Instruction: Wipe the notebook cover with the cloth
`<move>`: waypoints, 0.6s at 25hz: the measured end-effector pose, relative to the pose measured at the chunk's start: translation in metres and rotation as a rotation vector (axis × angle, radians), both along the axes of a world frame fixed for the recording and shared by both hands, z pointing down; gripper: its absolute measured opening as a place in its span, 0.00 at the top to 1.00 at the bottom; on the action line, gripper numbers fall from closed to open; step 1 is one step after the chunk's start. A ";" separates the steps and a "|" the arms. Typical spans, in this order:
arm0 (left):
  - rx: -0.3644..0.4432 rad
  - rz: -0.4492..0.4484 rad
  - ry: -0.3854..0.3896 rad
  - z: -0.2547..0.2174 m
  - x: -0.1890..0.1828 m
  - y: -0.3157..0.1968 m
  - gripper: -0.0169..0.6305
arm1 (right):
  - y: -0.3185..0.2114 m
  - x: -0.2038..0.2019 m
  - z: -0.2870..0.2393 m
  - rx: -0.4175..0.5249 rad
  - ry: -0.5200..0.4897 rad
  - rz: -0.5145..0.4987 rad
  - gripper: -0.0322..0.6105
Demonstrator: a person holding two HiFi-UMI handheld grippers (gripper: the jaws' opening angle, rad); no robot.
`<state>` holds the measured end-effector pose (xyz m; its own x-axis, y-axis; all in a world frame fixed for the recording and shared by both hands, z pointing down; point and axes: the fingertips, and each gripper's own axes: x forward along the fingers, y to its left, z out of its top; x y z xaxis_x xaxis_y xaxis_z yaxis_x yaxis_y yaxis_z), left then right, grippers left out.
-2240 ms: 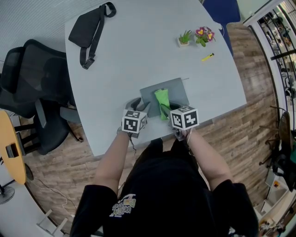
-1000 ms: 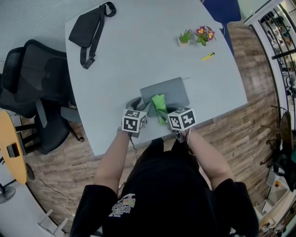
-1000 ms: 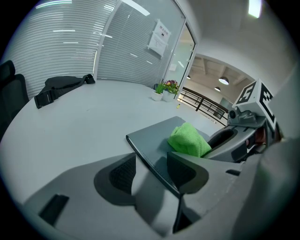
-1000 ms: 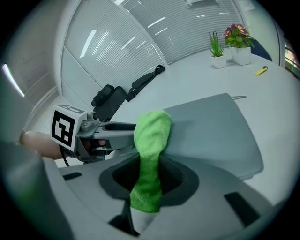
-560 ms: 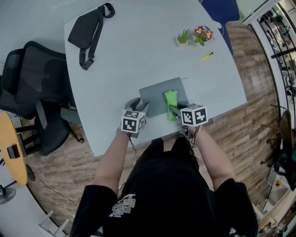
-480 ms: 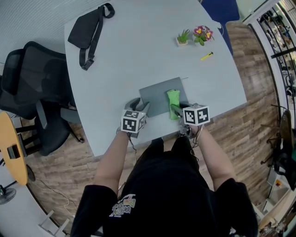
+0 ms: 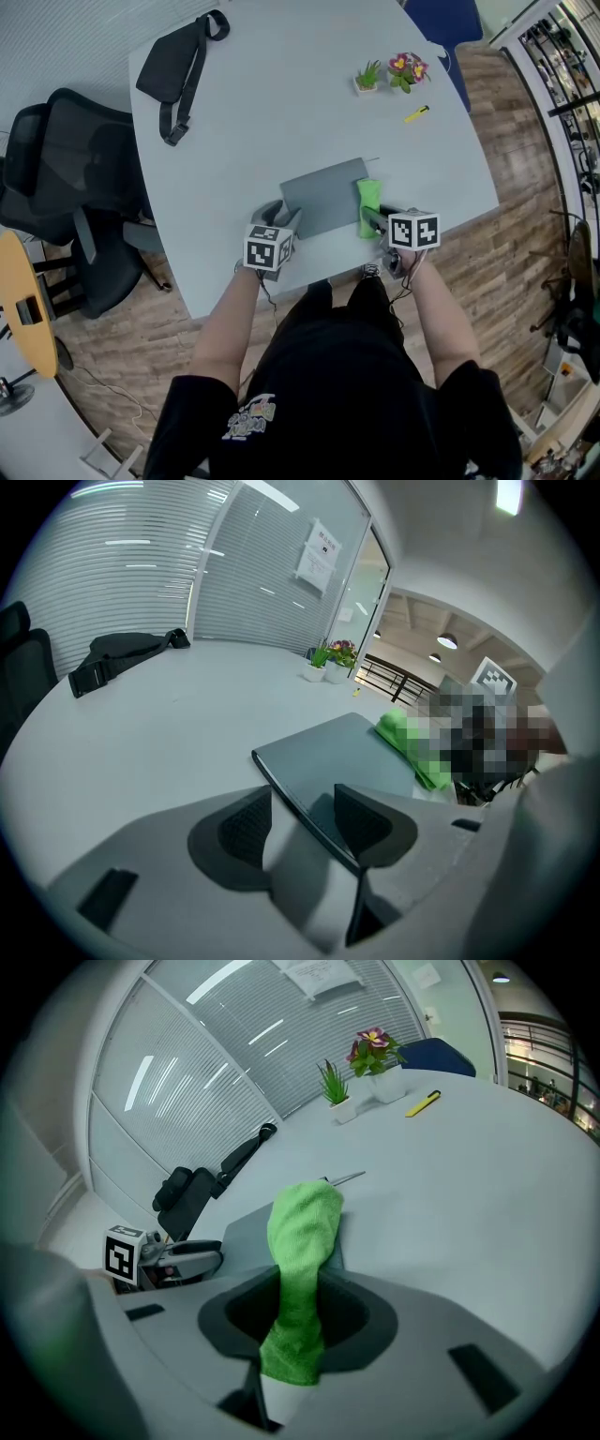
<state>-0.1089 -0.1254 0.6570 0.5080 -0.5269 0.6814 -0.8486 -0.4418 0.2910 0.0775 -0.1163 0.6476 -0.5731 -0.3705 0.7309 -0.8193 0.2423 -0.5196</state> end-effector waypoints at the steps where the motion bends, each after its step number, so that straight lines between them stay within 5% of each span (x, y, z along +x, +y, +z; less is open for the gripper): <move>1: 0.000 0.000 0.000 0.000 0.000 0.000 0.67 | -0.001 0.002 0.000 0.001 0.001 0.000 0.78; 15: -0.014 -0.007 0.005 0.001 -0.001 -0.001 0.66 | -0.006 0.023 -0.011 0.048 0.044 0.014 0.78</move>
